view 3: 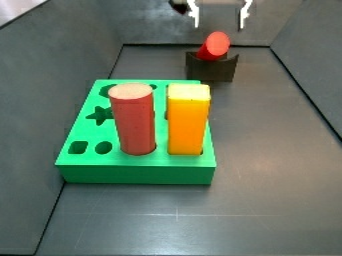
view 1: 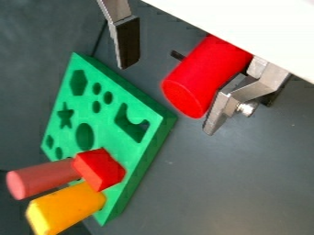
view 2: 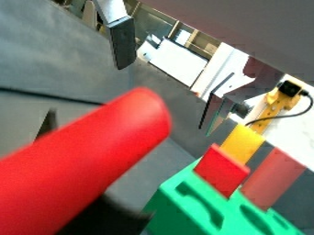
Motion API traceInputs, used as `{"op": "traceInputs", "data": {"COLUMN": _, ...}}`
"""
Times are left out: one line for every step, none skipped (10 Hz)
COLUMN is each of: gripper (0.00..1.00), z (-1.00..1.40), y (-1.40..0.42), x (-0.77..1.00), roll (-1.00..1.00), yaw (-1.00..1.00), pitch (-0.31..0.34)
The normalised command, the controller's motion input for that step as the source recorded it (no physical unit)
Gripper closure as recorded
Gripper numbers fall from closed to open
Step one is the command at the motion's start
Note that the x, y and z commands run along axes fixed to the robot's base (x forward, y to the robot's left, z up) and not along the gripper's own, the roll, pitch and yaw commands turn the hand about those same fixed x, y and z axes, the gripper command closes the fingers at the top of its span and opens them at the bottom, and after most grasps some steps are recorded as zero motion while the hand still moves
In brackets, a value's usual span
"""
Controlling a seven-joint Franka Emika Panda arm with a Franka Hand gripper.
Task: Pick up the round object. Move up. Place the round object on the fixture. Regrasp the round object. Move to above the board. Insert the round object.
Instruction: Regrasp the round object.
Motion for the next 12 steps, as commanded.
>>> {"op": "traceInputs", "data": {"gripper": 0.00, "z": 0.72, "y": 0.01, "x": -0.03, "roll": 0.05, "yaw": -0.01, "pitch": 0.052}}
{"op": "traceInputs", "data": {"gripper": 0.00, "z": 0.47, "y": 0.01, "x": -0.03, "roll": 0.04, "yaw": -0.02, "pitch": 0.052}}
{"op": "traceInputs", "data": {"gripper": 0.00, "z": 0.28, "y": 0.01, "x": -0.03, "roll": 0.04, "yaw": -0.02, "pitch": 0.055}}
{"op": "traceInputs", "data": {"gripper": 0.00, "z": 0.85, "y": -0.69, "x": 0.15, "roll": 1.00, "yaw": 0.06, "pitch": 0.055}}
{"op": "traceInputs", "data": {"gripper": 0.00, "z": 0.72, "y": -0.66, "x": 0.15, "roll": 1.00, "yaw": 0.06, "pitch": 0.055}}
{"op": "traceInputs", "data": {"gripper": 0.00, "z": 0.59, "y": -0.51, "x": 0.08, "roll": 1.00, "yaw": 0.06, "pitch": 0.053}}
{"op": "traceInputs", "data": {"gripper": 0.00, "z": 0.40, "y": -0.32, "x": 0.02, "roll": 1.00, "yaw": 0.06, "pitch": 0.049}}
{"op": "traceInputs", "data": {"gripper": 0.00, "z": 0.19, "y": -0.14, "x": -0.01, "roll": 1.00, "yaw": 0.06, "pitch": 0.047}}
{"op": "traceInputs", "data": {"gripper": 0.00, "z": 0.05, "y": -0.08, "x": -0.01, "roll": 1.00, "yaw": 0.06, "pitch": 0.046}}
{"op": "traceInputs", "data": {"gripper": 0.00, "z": 0.04, "y": -0.05, "x": -0.01, "roll": 1.00, "yaw": 0.06, "pitch": 0.046}}
{"op": "traceInputs", "data": {"gripper": 0.00, "z": 0.05, "y": -0.05, "x": -0.02, "roll": 1.00, "yaw": 0.06, "pitch": 0.044}}
{"op": "traceInputs", "data": {"gripper": 0.00, "z": 0.03, "y": -0.03, "x": -0.02, "roll": 1.00, "yaw": 0.06, "pitch": 0.042}}
